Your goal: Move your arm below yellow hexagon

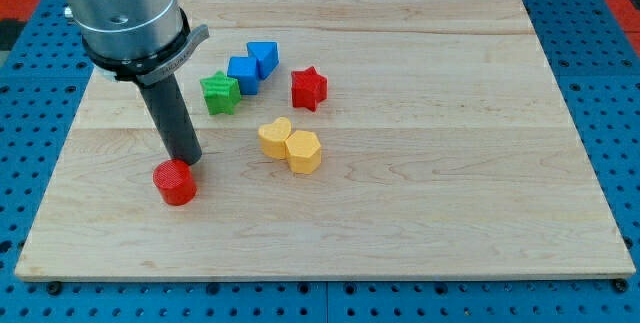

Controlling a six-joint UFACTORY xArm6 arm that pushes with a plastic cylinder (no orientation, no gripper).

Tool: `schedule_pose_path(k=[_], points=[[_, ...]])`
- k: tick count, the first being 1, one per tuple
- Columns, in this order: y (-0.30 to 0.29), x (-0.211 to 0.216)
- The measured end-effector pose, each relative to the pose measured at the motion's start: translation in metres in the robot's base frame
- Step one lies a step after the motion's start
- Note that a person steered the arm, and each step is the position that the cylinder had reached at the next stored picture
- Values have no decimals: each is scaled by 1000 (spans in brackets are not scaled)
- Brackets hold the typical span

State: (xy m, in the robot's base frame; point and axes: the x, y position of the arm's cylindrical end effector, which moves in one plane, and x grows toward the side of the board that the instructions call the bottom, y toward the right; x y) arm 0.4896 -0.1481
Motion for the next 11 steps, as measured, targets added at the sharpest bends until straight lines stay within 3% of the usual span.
schedule_pose_path(k=[4,6,7,9,11], points=[[15,45],[146,49],[157,49],[157,49],[109,49]])
